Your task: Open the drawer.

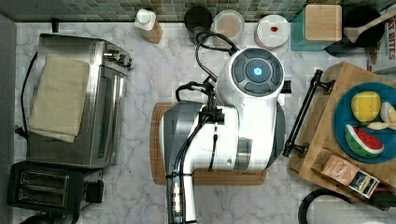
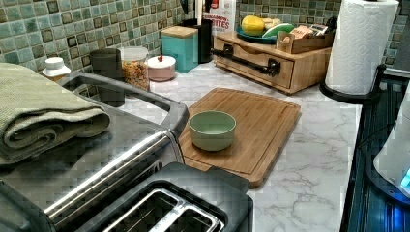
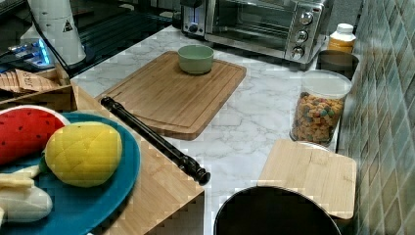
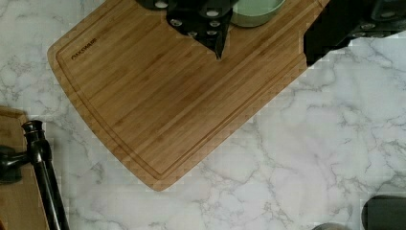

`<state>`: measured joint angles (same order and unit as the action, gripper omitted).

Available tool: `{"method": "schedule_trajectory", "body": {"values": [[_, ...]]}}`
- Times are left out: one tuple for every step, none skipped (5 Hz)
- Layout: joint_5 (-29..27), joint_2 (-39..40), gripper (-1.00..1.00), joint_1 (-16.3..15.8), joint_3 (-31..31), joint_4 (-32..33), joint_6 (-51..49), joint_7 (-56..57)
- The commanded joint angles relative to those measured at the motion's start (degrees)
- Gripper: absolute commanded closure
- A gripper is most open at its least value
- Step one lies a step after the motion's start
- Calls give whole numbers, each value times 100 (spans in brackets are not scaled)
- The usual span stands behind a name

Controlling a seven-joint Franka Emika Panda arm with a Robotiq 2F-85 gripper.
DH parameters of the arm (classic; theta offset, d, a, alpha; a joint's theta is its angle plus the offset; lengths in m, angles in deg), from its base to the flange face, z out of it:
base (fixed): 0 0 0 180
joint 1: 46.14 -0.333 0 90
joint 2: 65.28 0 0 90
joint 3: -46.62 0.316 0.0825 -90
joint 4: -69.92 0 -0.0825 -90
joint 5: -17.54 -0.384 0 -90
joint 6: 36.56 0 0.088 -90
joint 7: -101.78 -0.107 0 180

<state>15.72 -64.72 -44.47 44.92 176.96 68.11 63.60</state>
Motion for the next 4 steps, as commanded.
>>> {"method": "schedule_trajectory", "body": {"values": [[-21,-37,-100,29,-13,18,13,2],[-9,91,-100,140,-126,-17,-25,767],[97,59,-100,280,-320,325,506,1760],[439,32,-100,419,-445,531,776,2225]]}}
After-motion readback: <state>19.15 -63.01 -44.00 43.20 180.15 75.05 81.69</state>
